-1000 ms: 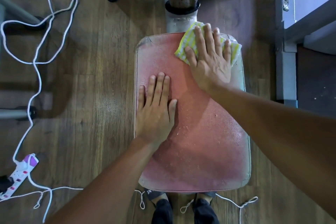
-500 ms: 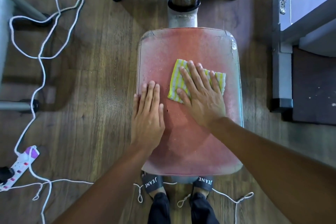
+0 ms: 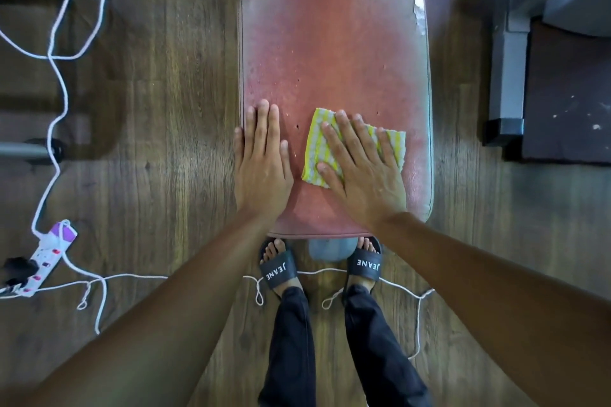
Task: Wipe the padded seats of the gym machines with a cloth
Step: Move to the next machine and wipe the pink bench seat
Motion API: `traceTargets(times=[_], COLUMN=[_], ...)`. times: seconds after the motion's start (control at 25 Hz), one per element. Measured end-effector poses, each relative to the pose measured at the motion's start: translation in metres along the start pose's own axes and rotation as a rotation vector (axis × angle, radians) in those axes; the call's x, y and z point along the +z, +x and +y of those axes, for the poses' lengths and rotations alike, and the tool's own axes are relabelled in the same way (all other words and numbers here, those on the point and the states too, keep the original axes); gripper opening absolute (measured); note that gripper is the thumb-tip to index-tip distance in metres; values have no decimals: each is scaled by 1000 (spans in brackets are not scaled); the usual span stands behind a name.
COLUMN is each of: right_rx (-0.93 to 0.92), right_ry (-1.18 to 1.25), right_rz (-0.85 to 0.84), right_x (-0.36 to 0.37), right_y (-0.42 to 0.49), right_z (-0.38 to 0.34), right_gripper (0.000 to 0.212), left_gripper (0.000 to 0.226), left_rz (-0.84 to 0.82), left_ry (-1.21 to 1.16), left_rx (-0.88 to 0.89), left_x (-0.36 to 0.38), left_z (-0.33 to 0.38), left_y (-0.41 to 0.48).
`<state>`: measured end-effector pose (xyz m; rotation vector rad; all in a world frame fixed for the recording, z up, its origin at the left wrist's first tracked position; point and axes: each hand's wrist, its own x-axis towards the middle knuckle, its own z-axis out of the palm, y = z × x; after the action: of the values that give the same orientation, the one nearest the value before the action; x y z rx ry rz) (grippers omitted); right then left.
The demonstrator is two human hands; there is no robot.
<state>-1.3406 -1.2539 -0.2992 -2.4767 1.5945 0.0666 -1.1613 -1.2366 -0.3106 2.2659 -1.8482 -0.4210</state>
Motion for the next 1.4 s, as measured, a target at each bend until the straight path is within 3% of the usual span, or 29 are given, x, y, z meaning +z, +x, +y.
traceTargets(times=[0.24,0.36,0.44,0.52,0.64,0.76,0.88,1.04,1.4], right_rx=[159,251,342,370,257,114,141,169,390], right_ry=[116,528,729,689,579,514,539,528,411], right_rz=[-6,-15,139,187,59,21,8,8,41], right_x=[0,-15,-24,-25,-20,-14,-10,-14,-25], right_y=[-28,-22,-19,-18,-10,-2,-7,-9,-4], right_z=[-29,-21,4,37,76,94,94,85,46], right_gripper=[58,48,44,44,46,49,48,49,64], left_gripper=[52,52,55,58,62,65,69,71,66], left_rz=[49,163,140,82,25,92,144,151,0], left_ry=[-36,-161,-231,-235,-250,-231,-189,-96,170], left_rx=[-83,-267,-319,-357,-481,-651,-688,-584,78], left_x=[-8,-18,-19,-11,11,34,44,47,15], left_z=[11,49,85,118,154,172,178,164,58], left_y=[-3,-22,-39,-49,-45,-30,-26,-33,-58])
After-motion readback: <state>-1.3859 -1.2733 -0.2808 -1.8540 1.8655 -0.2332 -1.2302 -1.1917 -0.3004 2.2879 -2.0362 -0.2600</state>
